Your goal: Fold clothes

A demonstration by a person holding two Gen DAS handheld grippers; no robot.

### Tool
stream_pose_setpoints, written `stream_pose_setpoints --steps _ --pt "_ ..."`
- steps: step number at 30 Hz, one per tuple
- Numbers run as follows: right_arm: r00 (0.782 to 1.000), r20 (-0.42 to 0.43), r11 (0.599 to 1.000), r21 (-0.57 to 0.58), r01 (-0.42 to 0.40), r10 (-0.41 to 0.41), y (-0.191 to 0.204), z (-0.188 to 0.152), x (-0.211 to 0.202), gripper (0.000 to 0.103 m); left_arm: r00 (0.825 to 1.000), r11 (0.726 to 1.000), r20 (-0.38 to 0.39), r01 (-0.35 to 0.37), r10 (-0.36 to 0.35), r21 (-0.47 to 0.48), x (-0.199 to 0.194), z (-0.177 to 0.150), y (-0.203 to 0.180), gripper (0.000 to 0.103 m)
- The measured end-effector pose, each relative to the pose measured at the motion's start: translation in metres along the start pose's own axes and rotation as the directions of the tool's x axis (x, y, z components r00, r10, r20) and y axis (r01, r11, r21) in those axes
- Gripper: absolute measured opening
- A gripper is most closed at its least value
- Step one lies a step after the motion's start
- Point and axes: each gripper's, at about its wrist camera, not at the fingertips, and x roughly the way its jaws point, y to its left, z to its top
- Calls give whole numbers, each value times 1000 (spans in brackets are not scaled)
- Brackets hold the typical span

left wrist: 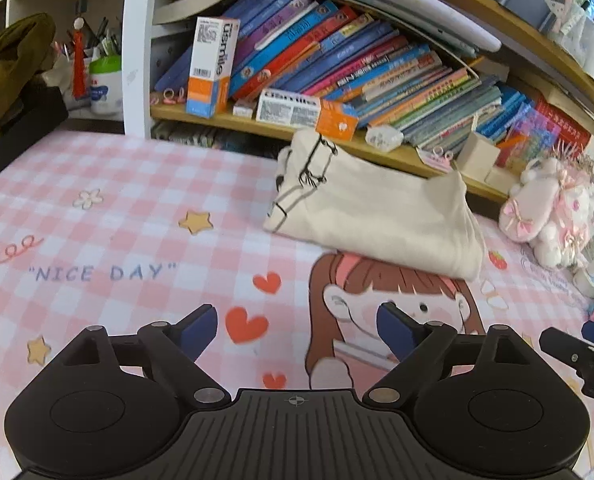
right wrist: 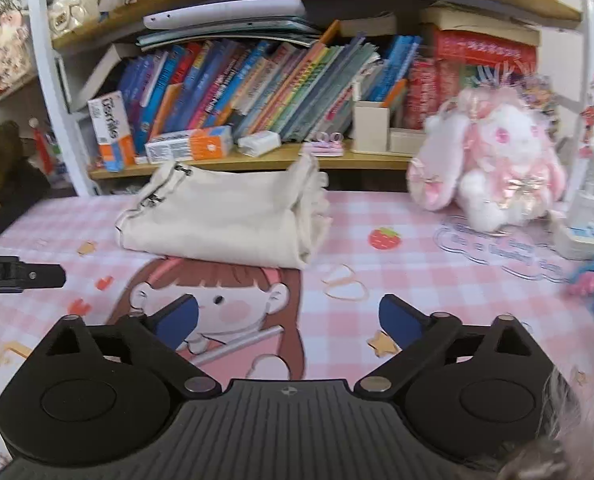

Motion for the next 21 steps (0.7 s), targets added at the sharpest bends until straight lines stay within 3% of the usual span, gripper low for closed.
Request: stream_pose_setpoints --steps 13,21 --pt "999 -15 994 106 38 -37 4 -19 -22 100 999 992 -2 -34 35 119 -16 -25 -28 94" --pt "1000 -18 998 65 16 -15 20 -24 -27 100 1000 988 0 -31 32 151 -21 -29 -36 100"
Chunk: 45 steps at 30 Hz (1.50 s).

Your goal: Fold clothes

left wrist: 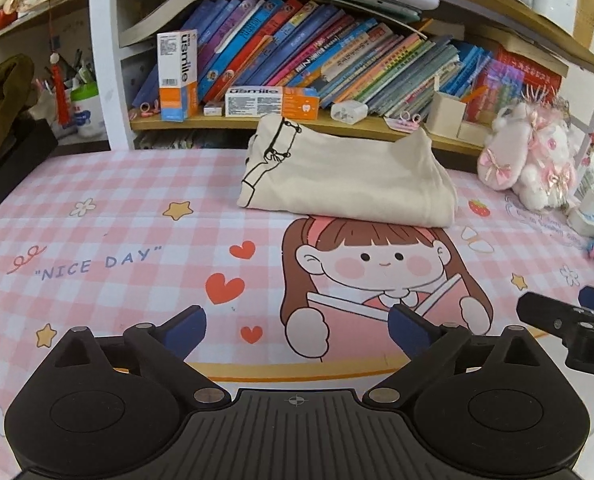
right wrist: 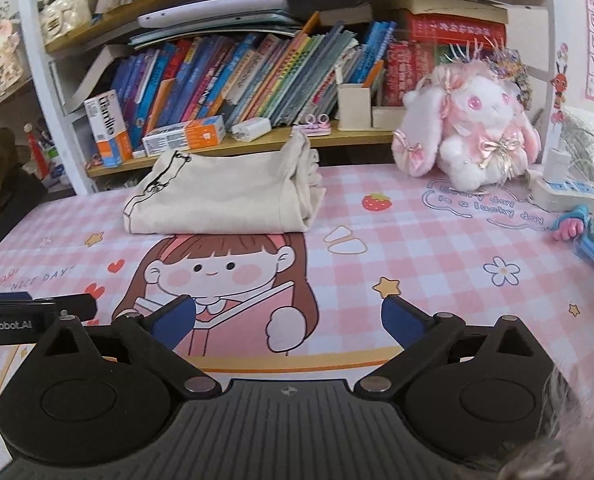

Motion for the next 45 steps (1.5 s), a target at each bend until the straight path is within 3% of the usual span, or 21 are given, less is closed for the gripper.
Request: stream_pose_setpoints --steps 45 --pt "998 -56 1000 -14 -3 2 6 -1 9 101 1000 1000 1 -20 20 -1 -2 -1 1 103"
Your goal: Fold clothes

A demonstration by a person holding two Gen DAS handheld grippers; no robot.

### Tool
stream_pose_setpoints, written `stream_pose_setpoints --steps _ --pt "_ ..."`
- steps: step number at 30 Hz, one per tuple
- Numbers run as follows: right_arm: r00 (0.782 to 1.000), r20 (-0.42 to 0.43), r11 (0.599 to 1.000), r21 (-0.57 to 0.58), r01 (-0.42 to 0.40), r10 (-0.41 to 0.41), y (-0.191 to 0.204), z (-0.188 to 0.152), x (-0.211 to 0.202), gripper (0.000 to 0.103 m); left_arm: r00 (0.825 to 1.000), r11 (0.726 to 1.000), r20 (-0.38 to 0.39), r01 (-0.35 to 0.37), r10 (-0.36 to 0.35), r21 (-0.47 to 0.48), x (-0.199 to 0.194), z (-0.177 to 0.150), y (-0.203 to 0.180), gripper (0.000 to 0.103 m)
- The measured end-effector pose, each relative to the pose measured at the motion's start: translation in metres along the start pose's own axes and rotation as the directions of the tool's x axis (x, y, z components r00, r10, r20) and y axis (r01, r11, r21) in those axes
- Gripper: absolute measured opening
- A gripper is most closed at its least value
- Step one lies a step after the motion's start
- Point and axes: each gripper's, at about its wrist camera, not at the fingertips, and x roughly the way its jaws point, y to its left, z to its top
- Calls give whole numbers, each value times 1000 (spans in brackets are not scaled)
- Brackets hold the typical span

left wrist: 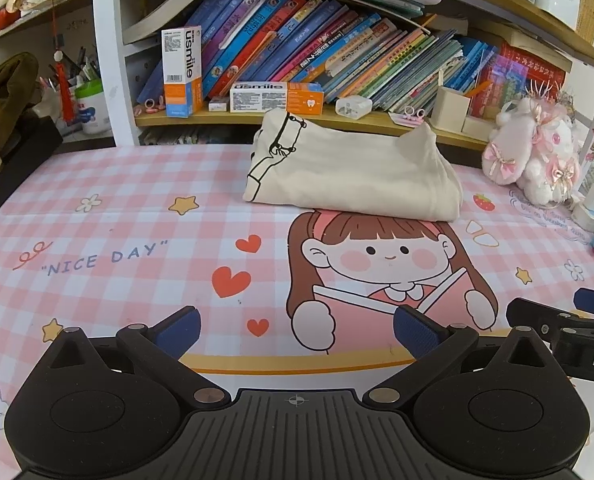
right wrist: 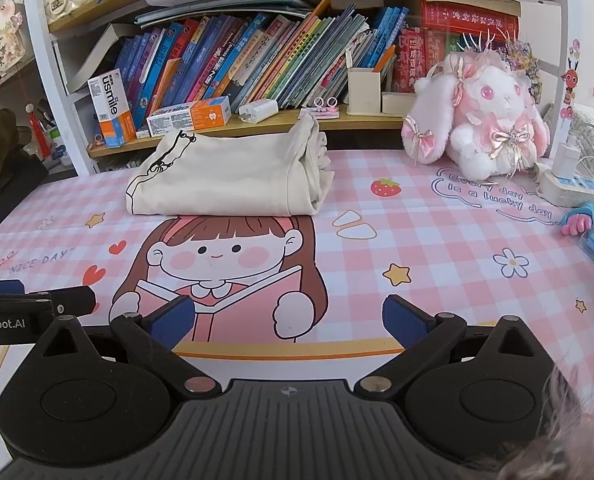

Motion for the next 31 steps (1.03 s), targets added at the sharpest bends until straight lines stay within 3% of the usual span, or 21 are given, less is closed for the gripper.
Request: stream_pose_setpoints --steps 31 --pt "1000 -7 1000 3 -3 3 0 -2 -1 101 999 999 -18 41 -41 -13 0 -3 1 103"
